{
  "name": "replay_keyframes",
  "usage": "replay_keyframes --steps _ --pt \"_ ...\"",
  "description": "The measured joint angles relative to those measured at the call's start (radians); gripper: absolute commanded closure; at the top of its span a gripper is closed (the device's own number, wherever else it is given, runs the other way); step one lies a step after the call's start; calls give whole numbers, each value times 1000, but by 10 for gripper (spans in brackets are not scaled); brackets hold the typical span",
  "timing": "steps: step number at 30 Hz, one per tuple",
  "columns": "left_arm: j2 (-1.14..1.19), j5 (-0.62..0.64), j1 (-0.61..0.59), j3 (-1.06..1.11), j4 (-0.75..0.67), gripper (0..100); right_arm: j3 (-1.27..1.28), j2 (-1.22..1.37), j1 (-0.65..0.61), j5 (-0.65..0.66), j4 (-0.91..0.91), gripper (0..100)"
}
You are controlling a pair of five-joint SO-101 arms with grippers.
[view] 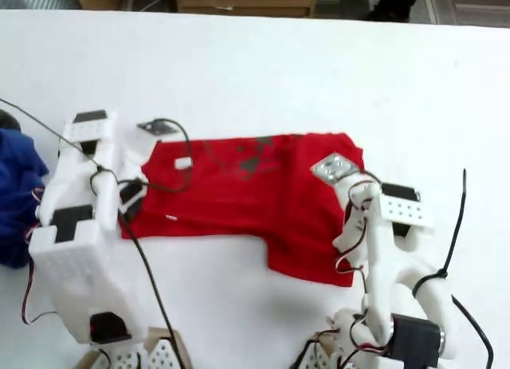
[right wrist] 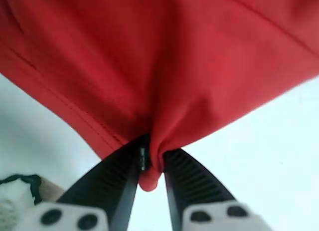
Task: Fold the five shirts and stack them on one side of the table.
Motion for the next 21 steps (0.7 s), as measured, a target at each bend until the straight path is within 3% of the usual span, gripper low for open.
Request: replay_keyframes --steps 8,15,21 --pt "3 0 0 -8 37 976 2 0 3 5 0 976" --pt "9 0 0 -187 190 975 2 0 3 5 0 976" --pt "18 0 0 -176 204 975 2 0 3 5 0 976"
